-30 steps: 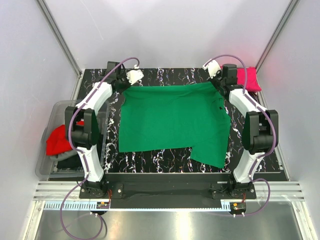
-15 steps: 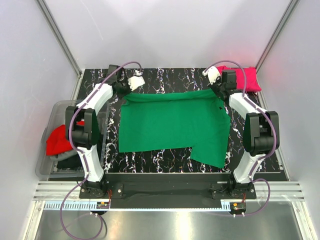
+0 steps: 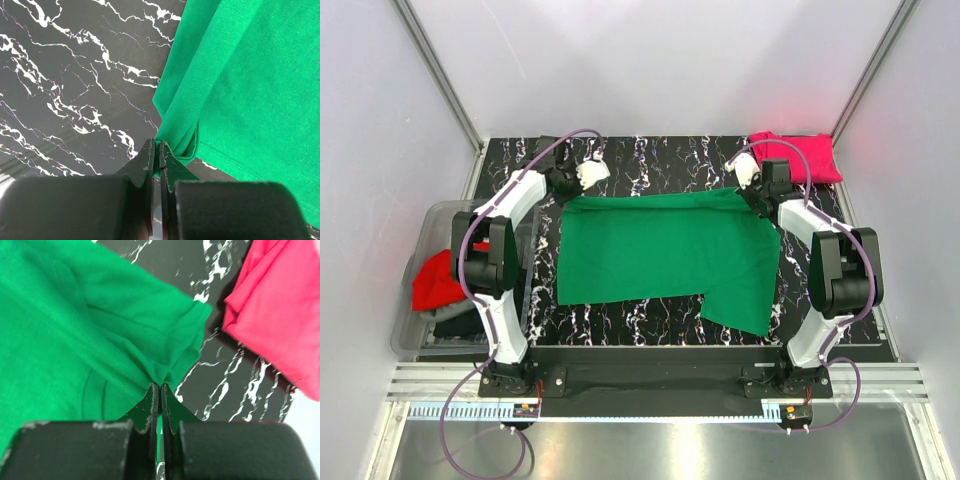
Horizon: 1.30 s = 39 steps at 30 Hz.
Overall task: Fold and stack the t-shirts
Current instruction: Fold the tshirt
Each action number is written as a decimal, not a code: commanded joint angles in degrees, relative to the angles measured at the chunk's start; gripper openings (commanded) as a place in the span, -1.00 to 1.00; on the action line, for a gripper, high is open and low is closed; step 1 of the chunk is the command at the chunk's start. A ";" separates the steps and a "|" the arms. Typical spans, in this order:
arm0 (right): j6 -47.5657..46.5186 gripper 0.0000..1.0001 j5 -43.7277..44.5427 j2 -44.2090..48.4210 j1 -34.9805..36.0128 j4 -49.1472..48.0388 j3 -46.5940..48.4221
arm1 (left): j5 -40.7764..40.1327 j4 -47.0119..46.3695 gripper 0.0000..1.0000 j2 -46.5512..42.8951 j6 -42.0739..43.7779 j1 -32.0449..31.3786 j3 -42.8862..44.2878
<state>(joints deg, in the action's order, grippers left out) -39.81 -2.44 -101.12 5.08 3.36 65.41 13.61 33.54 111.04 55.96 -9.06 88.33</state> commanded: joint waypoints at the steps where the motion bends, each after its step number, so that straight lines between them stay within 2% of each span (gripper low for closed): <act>1: 1.49 -1.00 0.94 3.04 -0.16 -0.10 -0.90 | 1.68 -0.23 -0.91 -1.71 0.46 0.27 0.25; 5: 1.93 -1.00 1.03 1.81 -0.25 -0.19 0.86 | 1.78 -0.14 -0.91 -0.83 0.11 0.01 2.28; 12: 1.58 -1.00 0.68 -1.44 -0.16 -0.19 9.28 | -0.42 -0.23 -0.91 2.94 -1.64 0.01 7.90; 15: 1.84 -1.00 0.24 -3.90 -0.16 -0.28 13.15 | -0.86 -0.23 -0.90 5.49 -4.54 -0.08 11.06; 19: 2.28 -1.00 -0.55 -7.77 -0.16 -0.19 18.52 | -0.43 -0.23 -0.89 9.01 -12.51 -0.08 16.41; 24: 2.72 -1.00 -0.64 -12.25 -0.25 -0.28 24.40 | 1.07 -0.14 -0.76 12.88 -20.71 -0.26 21.34; 29: 3.60 -1.00 -0.73 -13.66 -0.16 -0.10 26.26 | 5.20 -0.32 -0.75 14.37 -27.57 -0.43 24.95; 35: 3.87 -1.00 -0.73 -13.31 -0.07 -0.10 25.83 | 5.47 -0.49 -0.78 14.11 -27.84 -1.14 25.22; 39: 4.04 -1.00 -0.73 -13.14 -0.16 -0.10 25.38 | 2.49 -0.58 -0.78 13.85 -27.05 -1.14 24.34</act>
<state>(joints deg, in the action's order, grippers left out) -36.88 -2.66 -115.15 5.08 4.43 88.82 16.67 34.46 125.82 29.65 -9.98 111.33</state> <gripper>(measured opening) 0.054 0.118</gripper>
